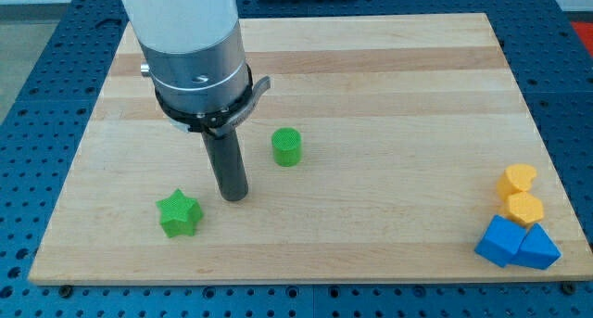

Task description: Move the green circle to the center

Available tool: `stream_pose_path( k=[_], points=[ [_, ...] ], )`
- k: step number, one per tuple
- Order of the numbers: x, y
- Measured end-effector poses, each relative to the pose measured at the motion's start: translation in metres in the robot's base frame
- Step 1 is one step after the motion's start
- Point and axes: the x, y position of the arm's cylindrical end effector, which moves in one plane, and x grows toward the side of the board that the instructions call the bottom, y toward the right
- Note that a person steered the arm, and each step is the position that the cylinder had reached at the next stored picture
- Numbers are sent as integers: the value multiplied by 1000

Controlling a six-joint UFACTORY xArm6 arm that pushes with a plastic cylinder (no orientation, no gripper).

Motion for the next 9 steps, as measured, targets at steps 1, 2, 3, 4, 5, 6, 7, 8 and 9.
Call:
stream_pose_path(
  k=[1,2,3,4,5,6,7,8,9],
  points=[
    [-1,0],
    [-16,3],
    [-32,7],
    [-33,34],
    [-26,47],
    [-35,46],
    [-47,50],
    [-47,54],
    [-47,72]
  ],
)
